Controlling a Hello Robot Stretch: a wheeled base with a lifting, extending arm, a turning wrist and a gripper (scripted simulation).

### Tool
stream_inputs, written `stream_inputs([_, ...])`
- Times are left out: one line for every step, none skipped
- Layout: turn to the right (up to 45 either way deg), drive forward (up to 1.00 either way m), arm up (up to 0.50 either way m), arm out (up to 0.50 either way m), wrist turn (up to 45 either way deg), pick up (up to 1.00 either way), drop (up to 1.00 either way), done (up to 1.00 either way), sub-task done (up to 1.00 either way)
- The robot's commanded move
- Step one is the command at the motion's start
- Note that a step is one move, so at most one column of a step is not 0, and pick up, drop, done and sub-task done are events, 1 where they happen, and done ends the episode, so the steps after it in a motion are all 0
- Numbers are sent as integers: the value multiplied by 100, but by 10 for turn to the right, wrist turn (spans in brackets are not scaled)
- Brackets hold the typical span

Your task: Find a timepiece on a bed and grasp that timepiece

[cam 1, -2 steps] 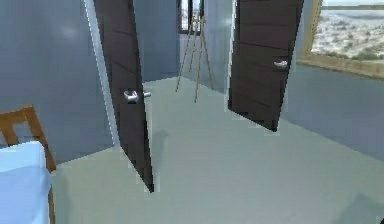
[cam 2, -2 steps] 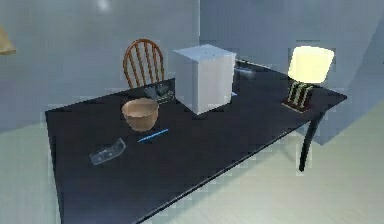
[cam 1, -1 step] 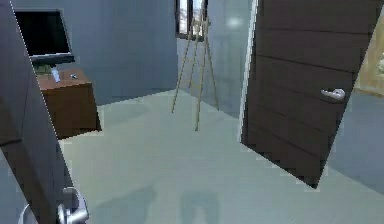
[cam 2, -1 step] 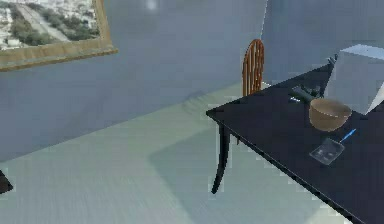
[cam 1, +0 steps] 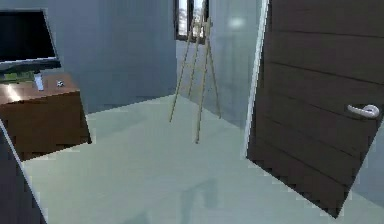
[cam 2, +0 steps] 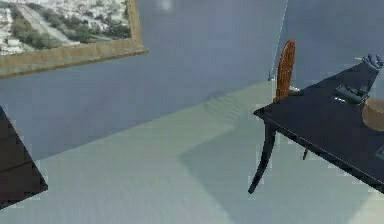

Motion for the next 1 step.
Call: stream_inputs([-240,0,0,0,0,0,0,0,0])
